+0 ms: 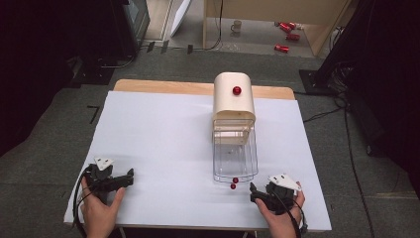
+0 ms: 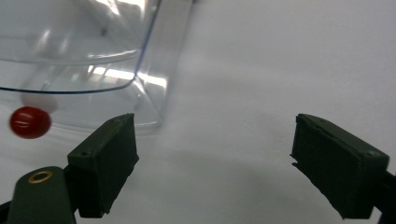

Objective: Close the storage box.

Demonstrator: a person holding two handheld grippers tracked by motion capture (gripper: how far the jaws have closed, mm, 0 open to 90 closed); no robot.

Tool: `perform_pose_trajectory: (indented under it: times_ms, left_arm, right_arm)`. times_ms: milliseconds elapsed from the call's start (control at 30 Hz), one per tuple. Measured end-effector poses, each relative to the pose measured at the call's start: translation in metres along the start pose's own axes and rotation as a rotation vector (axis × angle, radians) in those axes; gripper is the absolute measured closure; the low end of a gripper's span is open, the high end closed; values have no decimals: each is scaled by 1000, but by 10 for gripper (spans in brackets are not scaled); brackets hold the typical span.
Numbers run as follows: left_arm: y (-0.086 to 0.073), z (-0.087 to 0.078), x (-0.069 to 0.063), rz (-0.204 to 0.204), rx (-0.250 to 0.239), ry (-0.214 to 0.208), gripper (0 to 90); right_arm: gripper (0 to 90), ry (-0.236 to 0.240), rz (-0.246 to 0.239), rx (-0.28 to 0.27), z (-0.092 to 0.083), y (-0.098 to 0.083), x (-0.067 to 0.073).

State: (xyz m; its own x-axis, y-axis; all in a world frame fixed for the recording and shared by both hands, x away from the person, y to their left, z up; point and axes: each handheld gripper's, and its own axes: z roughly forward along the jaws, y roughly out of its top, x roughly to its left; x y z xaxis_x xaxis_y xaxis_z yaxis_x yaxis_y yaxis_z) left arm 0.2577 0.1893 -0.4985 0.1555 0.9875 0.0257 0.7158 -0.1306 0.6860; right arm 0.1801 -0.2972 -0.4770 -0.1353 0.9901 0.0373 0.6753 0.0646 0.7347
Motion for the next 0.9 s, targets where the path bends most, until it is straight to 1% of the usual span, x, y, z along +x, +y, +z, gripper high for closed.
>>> perform_pose_trajectory:
  times_ms: [233, 433, 467, 500, 533, 600, 667, 700, 733, 800, 900]
  left_arm:
    - [0, 0, 0, 0, 0, 0, 0]
    - [0, 0, 0, 0, 0, 0, 0]
    - [0, 0, 0, 0, 0, 0, 0]
    - [0, 0, 0, 0, 0, 0, 0]
    - [0, 0, 0, 0, 0, 0, 0]
    - [0, 0, 0, 0, 0, 0, 0]
    - [0, 0, 0, 0, 0, 0, 0]
    - [0, 0, 0, 0, 0, 0, 0]
    - [0, 0, 0, 0, 0, 0, 0]
    - [0, 0, 0, 0, 0, 1, 0]
    - [0, 0, 0, 0, 0, 1, 0]
  right_arm:
    - [207, 40, -21, -44, -13, 2, 13]
    - [315, 71, -30, -101, -24, 5, 25]
    - [335, 81, -28, -106, -26, 5, 26]
    - [335, 81, -28, -106, -26, 5, 26]
    - [376, 98, -27, -114, -28, 6, 28]
    - [426, 110, -31, -116, -28, 6, 30]
    - [473, 132, -34, -105, -28, 6, 33]
    - [473, 132, -34, -105, -28, 6, 33]
    - [501, 149, -40, -96, -27, 6, 37]
    - [525, 162, -51, -90, -26, 6, 40]
    - [551, 168, -49, -98, -27, 6, 42]
